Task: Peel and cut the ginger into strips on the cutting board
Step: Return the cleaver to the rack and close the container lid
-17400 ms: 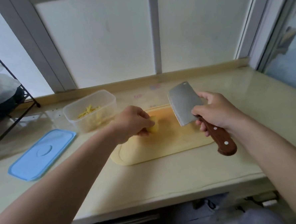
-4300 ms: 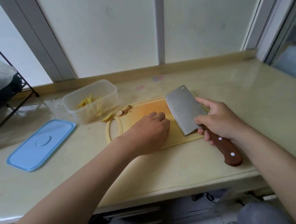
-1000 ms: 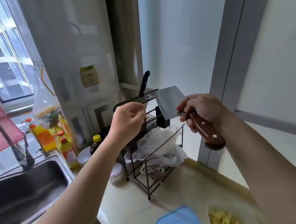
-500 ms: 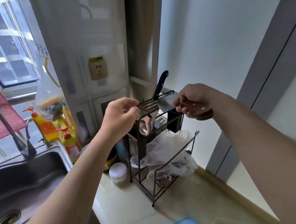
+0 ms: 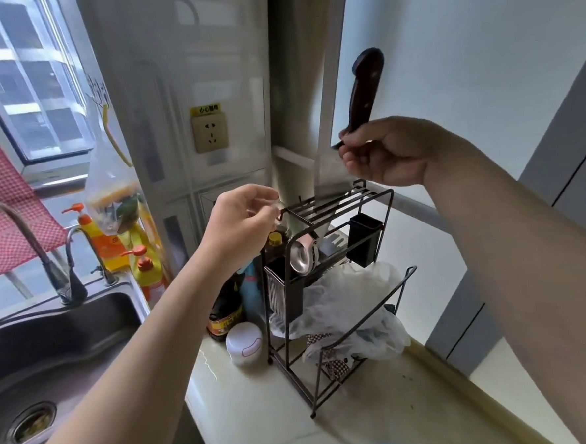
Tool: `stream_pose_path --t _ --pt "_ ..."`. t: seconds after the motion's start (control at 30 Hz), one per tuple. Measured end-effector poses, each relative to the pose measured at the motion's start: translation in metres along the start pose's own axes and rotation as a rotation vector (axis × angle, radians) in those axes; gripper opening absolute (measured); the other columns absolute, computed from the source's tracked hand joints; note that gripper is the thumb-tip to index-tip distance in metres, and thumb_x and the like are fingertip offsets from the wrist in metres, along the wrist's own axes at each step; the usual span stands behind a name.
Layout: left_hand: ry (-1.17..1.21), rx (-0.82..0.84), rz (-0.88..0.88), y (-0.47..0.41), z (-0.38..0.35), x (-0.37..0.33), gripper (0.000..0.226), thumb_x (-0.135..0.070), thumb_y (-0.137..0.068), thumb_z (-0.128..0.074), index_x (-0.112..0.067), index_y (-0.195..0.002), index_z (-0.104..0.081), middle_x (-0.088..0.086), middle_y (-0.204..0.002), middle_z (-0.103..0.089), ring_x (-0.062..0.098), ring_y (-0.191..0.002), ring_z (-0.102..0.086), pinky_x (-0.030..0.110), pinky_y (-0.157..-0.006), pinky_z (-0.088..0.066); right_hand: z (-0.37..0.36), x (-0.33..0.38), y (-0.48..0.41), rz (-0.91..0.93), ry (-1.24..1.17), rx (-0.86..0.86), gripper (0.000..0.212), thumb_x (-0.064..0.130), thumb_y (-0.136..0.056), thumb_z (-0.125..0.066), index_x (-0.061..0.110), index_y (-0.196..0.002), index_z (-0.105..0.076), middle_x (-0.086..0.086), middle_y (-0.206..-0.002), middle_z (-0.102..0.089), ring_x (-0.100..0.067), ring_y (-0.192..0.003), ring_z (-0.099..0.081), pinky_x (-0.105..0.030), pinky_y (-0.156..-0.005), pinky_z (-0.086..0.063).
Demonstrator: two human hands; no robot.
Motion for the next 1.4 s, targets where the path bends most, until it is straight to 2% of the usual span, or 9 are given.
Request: stream_pose_path --t 0.1,0.2,0.47,0.6,0.67,0.8,1.0,1.2,1.4 --pt "-0.009 0.002 0.008 -0.003 -0.004 0.002 0.020 -0.007 -0.096 -0.058 -0.017 -0.109 -0.070 0.007 -0.095 -0.071 0.019 -0.080 -0.072 0.029 -0.069 -0.062 0.008 -0.008 -0.017 -0.037 0.281 -0.075 0.042 0.049 -0.078 -0.079 0.016 -0.091 -0.057 0.000 -0.064 -0.057 -0.011 -0.053 -0.054 -0.023 -0.047 -0.051" --pt "-0.009 0.004 0.009 -0.008 -0.008 0.004 0.021 -0.006 -0.096 -0.058 -0.019 -0.108 -0.069 0.007 -0.096 -0.071 0.022 -0.081 -0.072 0.033 -0.068 -0.063 0.028 -0.012 -0.033 0.028 0.372 -0.227 0.049 0.063 -0.088 -0.074 0.017 -0.088 -0.057 0.001 -0.060 -0.050 -0.012 -0.046 -0.045 -0.021 -0.043 -0.042" --pt "-0.004 0.013 -0.031 -0.011 -0.034 0.004 0.024 -0.010 -0.096 -0.058 -0.031 -0.101 -0.068 0.006 -0.092 -0.072 0.034 -0.080 -0.071 0.055 -0.074 -0.060 0.051 -0.028 -0.061 0.179 0.706 -0.436 0.021 0.035 -0.098 -0.059 0.017 -0.107 -0.058 -0.002 -0.077 -0.056 -0.017 -0.050 -0.051 -0.021 -0.040 -0.042" --pt "-0.021 0.026 -0.133 -0.003 -0.050 -0.008 0.021 -0.005 -0.094 -0.060 -0.019 -0.105 -0.071 0.005 -0.087 -0.073 0.023 -0.077 -0.071 0.043 -0.077 -0.061 0.049 -0.041 -0.072 0.165 0.957 -0.456 0.038 0.028 -0.092 -0.062 0.009 -0.124 -0.055 -0.009 -0.103 -0.065 -0.031 -0.089 -0.068 -0.034 -0.064 -0.053" --pt "-0.089 0.003 -0.251 0.002 -0.052 -0.020 0.020 -0.003 -0.093 -0.062 -0.015 -0.106 -0.073 -0.003 -0.087 -0.072 0.011 -0.079 -0.070 0.031 -0.078 -0.060 0.049 -0.044 -0.073 0.155 0.960 -0.454 0.036 0.024 -0.091 -0.063 0.008 -0.122 -0.057 -0.009 -0.102 -0.064 -0.032 -0.093 -0.068 -0.035 -0.067 -0.053" --pt "-0.066 -0.024 -0.355 0.015 -0.058 -0.037 0.019 -0.003 -0.092 -0.062 -0.013 -0.103 -0.073 -0.004 -0.088 -0.072 0.014 -0.080 -0.069 0.027 -0.075 -0.059 0.054 -0.047 -0.072 0.123 0.923 -0.457 0.019 0.022 -0.090 -0.065 0.011 -0.105 -0.059 -0.010 -0.089 -0.064 -0.027 -0.066 -0.064 -0.027 -0.046 -0.047" --pt "-0.043 0.207 -0.263 0.040 -0.110 -0.036 0.022 -0.013 -0.090 -0.059 -0.015 -0.107 -0.074 -0.004 -0.089 -0.074 0.014 -0.082 -0.071 0.040 -0.079 -0.060 0.058 -0.054 -0.040 0.114 0.864 -0.477 0.020 0.030 -0.092 -0.066 0.011 -0.097 -0.061 -0.006 -0.076 -0.063 -0.020 -0.047 -0.058 -0.021 -0.037 -0.042" --pt "0.019 0.432 -0.144 0.101 -0.187 -0.015 0.021 -0.010 -0.091 -0.057 -0.019 -0.103 -0.073 -0.006 -0.087 -0.073 0.013 -0.082 -0.071 0.034 -0.080 -0.060 0.086 -0.085 0.050 0.156 0.709 -0.568 0.005 0.013 -0.092 -0.056 0.016 -0.096 -0.056 -0.005 -0.067 -0.058 -0.017 -0.037 -0.053 -0.021 -0.035 -0.038" --pt "-0.345 0.735 -0.030 0.191 -0.284 0.094 0.022 -0.008 -0.087 -0.058 -0.012 -0.101 -0.074 0.002 -0.090 -0.069 0.025 -0.092 -0.068 0.025 -0.076 -0.046 0.139 -0.219 0.172 -0.056 0.492 -0.675 0.008 0.012 -0.095 -0.058 0.013 -0.099 -0.065 -0.003 -0.065 -0.060 -0.014 -0.036 -0.051 -0.023 -0.037 -0.039"
Point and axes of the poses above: each hand's wrist, its own y-axis away from the middle knuckle, its own z-axis out of the back of the hand, x = y × z, the point moved 10 cm from there along -y, towards the middle knuckle
